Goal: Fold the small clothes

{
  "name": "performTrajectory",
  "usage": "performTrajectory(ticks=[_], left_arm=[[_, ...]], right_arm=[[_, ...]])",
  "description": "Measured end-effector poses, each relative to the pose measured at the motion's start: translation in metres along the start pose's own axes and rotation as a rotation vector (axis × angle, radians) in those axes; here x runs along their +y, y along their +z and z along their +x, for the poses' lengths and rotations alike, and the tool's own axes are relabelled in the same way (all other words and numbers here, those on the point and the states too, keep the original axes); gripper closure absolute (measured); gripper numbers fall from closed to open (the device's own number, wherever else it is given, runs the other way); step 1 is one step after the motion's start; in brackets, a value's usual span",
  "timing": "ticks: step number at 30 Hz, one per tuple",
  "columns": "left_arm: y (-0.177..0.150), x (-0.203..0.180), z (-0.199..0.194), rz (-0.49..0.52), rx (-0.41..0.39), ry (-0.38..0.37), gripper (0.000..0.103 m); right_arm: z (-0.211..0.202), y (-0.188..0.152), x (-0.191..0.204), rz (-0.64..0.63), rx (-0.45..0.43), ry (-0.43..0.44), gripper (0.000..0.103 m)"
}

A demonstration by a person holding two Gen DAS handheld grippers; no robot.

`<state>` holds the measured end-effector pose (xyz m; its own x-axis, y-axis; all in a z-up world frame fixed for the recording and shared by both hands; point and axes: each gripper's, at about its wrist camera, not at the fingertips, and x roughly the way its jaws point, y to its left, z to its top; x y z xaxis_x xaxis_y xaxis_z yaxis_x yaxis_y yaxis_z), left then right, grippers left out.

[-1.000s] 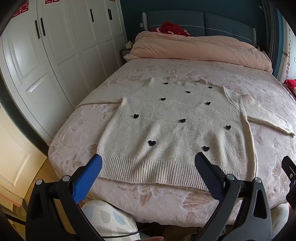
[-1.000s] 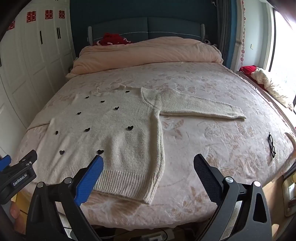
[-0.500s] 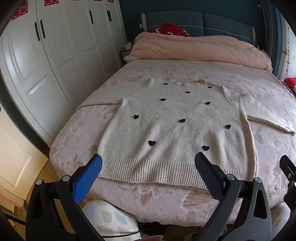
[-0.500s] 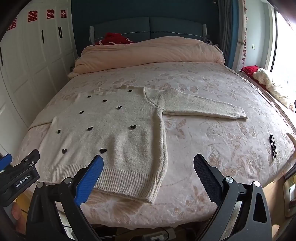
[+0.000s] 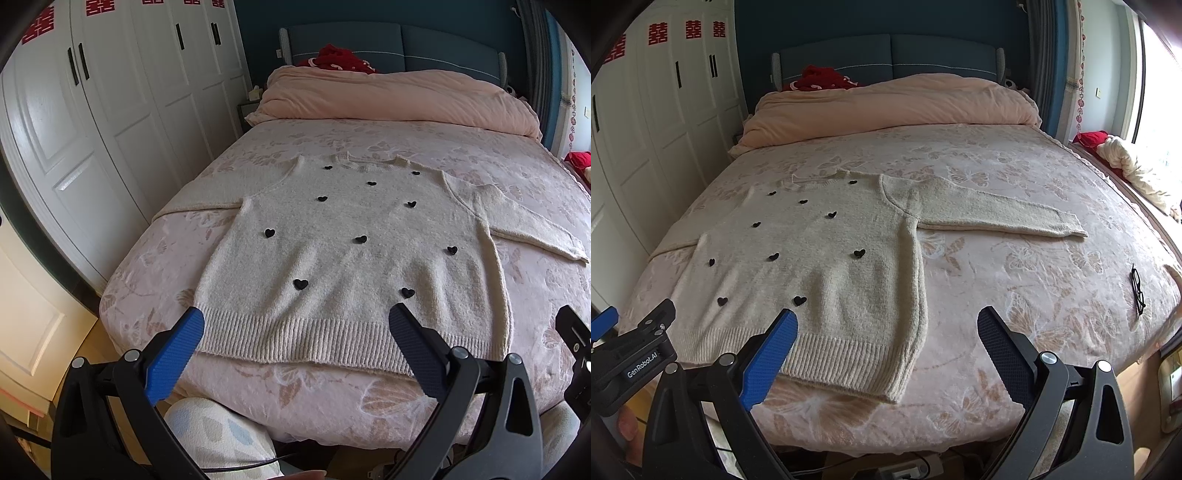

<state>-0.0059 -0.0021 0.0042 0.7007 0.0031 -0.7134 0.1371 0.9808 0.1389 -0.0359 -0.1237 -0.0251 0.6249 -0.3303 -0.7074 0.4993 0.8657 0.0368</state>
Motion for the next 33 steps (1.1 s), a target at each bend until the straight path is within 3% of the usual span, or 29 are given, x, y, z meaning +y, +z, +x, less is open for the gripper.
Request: performTrajectory(ticks=[33], left_arm=[[0.0008,-0.0012,-0.0055,0.006,-0.004,0.005,0.005]], right_arm=[[-0.0028,-0.0001,0.0025,0.002,0.001,0.008,0.006]])
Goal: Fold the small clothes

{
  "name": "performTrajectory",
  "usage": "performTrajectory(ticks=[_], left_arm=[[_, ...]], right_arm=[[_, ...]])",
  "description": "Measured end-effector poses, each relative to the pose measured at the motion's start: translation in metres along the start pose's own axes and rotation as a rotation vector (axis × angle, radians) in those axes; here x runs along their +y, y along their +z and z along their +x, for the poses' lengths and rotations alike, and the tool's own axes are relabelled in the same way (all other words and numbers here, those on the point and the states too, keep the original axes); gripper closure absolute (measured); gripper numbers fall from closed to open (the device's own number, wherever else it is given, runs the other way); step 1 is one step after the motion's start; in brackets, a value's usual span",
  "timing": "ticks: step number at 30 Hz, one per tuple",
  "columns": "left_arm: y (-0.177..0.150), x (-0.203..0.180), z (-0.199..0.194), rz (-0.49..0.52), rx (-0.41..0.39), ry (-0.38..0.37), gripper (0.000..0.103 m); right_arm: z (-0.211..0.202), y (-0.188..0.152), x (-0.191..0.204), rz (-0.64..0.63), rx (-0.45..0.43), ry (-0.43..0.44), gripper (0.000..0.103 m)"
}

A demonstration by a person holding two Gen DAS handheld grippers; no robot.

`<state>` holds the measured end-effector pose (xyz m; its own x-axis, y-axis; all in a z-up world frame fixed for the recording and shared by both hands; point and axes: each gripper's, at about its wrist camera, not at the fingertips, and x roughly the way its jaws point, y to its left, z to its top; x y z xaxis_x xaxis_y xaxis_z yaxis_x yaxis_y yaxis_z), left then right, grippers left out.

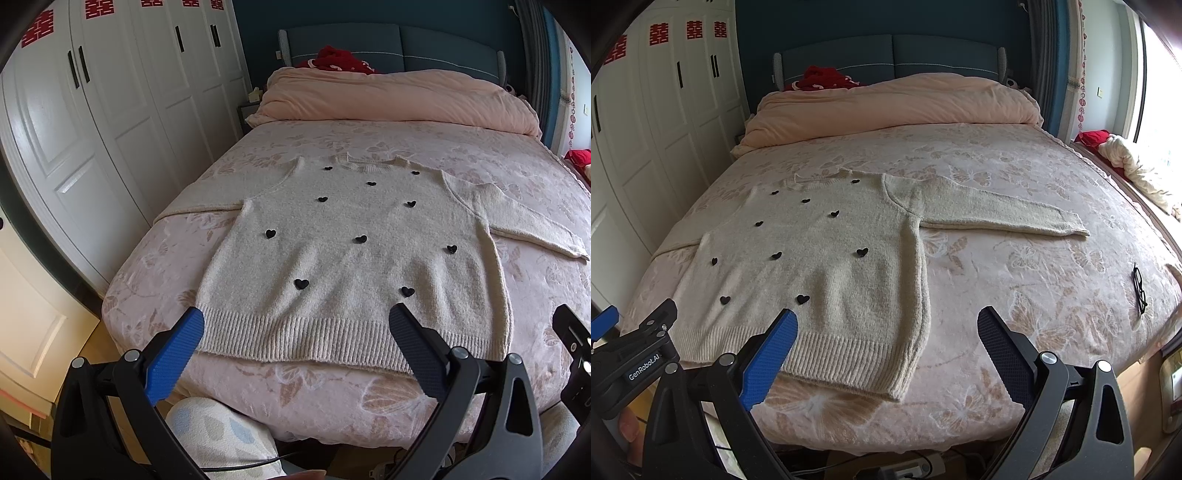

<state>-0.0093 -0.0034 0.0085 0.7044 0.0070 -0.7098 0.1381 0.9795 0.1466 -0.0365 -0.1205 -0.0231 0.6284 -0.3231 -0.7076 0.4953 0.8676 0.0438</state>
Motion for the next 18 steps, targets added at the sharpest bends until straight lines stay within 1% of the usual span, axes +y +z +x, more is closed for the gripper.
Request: performTrajectory(ticks=[18], left_arm=[[-0.0018,0.0004,0.0028,0.004,0.005,0.003,0.005]], right_arm=[[0.0093,-0.0031,-0.0046,0.012,0.017,0.009,0.006]])
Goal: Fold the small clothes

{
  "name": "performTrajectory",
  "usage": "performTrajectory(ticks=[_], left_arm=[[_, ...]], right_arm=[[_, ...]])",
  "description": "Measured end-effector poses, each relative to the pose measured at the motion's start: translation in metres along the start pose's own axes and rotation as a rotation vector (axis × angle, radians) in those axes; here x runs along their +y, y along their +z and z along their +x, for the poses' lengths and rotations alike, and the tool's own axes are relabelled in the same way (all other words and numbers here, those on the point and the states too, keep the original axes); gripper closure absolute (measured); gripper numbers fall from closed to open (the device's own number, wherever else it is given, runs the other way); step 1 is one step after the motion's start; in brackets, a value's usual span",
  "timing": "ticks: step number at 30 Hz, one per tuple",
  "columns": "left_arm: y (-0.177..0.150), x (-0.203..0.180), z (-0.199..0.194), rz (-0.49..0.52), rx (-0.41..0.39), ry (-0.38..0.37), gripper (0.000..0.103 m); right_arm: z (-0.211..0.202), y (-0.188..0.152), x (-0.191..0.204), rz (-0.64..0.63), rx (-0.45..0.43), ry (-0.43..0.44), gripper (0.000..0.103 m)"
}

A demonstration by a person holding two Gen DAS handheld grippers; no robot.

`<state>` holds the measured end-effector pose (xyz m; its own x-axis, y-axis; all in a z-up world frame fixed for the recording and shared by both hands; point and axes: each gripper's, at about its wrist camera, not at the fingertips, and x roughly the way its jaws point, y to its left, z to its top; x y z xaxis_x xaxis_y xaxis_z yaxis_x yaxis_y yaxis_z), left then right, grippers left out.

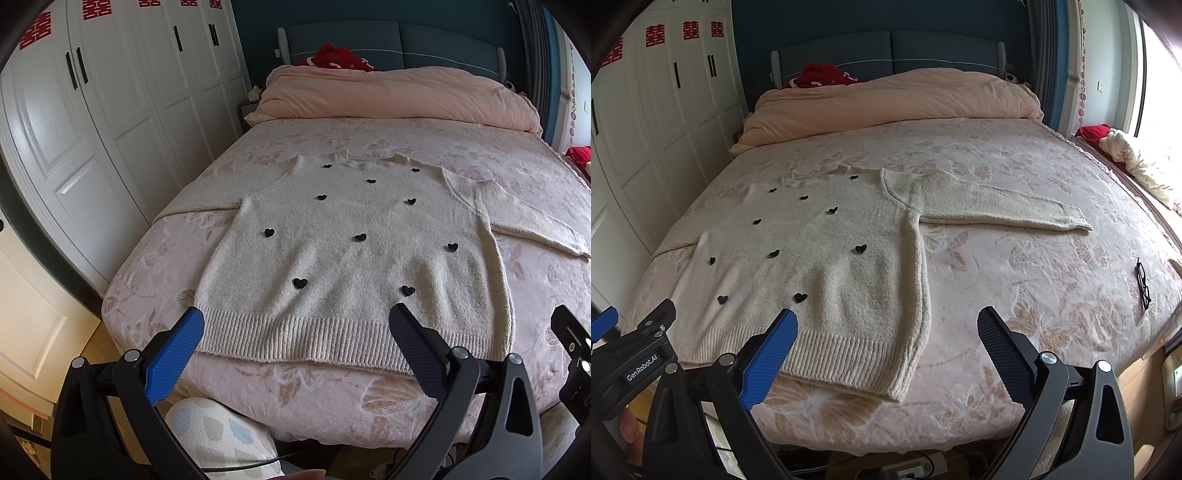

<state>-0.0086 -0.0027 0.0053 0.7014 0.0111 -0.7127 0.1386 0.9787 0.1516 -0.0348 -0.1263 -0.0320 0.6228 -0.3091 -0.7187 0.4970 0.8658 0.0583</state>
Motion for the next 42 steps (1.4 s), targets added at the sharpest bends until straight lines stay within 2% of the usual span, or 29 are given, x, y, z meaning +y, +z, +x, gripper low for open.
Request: performTrajectory(ticks=[10,14,16,18,21,24,27,29,31,33,36,37,39,41,42], left_arm=[[0.001,-0.017,0.014,0.027,0.021,0.018,0.005],[0.004,-0.021,0.02,0.024,0.009,0.007,0.005],[0.006,-0.022,0.026,0.013,0.012,-0.016,0.005],[0.008,-0.022,0.033,-0.005,0.015,-0.073,0.005],[0.01,-0.027,0.048,-0.045,0.032,-0.103,0.005],[0.014,-0.037,0.064,-0.086,0.046,-0.117,0.005],[0.016,-0.051,0.079,-0.116,0.065,-0.136,0.005],[0.018,-0.061,0.09,-0.129,0.079,-0.143,0.005],[0.02,-0.07,0.1,-0.142,0.088,-0.141,0.005],[0.022,-0.076,0.109,-0.145,0.094,-0.135,0.005],[0.022,-0.077,0.124,-0.145,0.121,-0.133,0.005],[0.021,-0.077,0.129,-0.146,0.127,-0.127,0.005],[0.02,-0.072,0.137,-0.148,0.134,-0.124,0.005],[0.02,-0.065,0.143,-0.158,0.136,-0.127,0.005],[0.02,-0.061,0.145,-0.163,0.135,-0.132,0.005]], right_arm=[[0.02,0.0,-0.012,0.023,0.038,0.021,0.006],[0.038,0.004,-0.036,0.05,0.044,0.108,0.006],[0.056,0.009,-0.069,0.118,0.055,0.174,0.006],[0.082,0.017,-0.118,0.244,0.064,0.226,0.006],[0.122,0.026,-0.211,0.452,0.014,0.272,0.006],[0.164,0.042,-0.286,0.565,0.007,0.21,0.007],[0.203,0.058,-0.343,0.652,-0.026,0.214,0.013],[0.229,0.065,-0.372,0.727,-0.031,0.23,0.02],[0.253,0.07,-0.389,0.777,-0.022,0.223,0.021],[0.274,0.073,-0.401,0.811,-0.023,0.219,0.03],[0.291,0.078,-0.411,0.84,-0.048,0.199,0.066],[0.297,0.08,-0.414,0.856,-0.043,0.202,0.09],[0.298,0.088,-0.413,0.871,-0.073,0.218,0.09],[0.279,0.113,-0.387,0.794,-0.151,0.253,0.09],[0.27,0.131,-0.367,0.744,-0.186,0.307,0.09]])
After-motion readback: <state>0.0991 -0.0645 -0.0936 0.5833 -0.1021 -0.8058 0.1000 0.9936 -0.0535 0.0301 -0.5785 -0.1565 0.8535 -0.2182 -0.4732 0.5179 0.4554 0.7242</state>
